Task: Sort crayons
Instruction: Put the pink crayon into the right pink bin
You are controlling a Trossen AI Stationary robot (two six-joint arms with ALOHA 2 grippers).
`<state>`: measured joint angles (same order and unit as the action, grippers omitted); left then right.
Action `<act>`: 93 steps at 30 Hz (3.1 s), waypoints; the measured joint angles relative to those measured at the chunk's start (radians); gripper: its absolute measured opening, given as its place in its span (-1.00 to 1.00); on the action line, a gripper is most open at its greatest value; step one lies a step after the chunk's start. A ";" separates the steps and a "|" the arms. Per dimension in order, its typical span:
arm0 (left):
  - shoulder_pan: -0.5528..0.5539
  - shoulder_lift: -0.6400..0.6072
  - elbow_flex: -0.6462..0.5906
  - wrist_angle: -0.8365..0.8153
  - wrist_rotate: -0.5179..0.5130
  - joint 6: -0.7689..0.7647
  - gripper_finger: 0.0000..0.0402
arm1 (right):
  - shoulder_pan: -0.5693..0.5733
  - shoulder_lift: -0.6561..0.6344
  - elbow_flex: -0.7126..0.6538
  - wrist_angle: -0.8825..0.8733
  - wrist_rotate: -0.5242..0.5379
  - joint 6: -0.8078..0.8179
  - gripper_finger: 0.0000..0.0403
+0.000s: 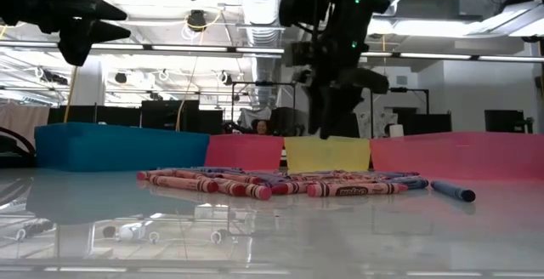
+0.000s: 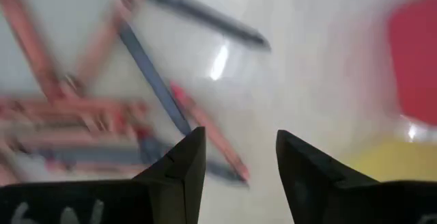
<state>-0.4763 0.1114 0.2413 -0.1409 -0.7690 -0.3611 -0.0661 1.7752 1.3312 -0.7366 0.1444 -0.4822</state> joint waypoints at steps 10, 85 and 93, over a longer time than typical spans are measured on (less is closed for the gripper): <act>0.000 0.000 0.000 -0.043 -0.030 0.007 -0.28 | -0.051 0.048 -0.002 -0.018 0.013 -0.072 -0.14; 0.000 -0.001 -0.001 -0.089 -0.101 -0.020 -0.28 | -0.242 -0.351 0.102 -0.816 0.355 1.160 -0.98; 0.000 -0.001 -0.001 -0.123 -0.102 -0.042 -0.28 | -0.315 -0.329 0.085 -0.778 0.354 1.080 -0.98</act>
<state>-0.4763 0.1108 0.2405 -0.2638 -0.8707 -0.4033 -0.3809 1.4464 1.4164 -1.5150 0.4984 0.5976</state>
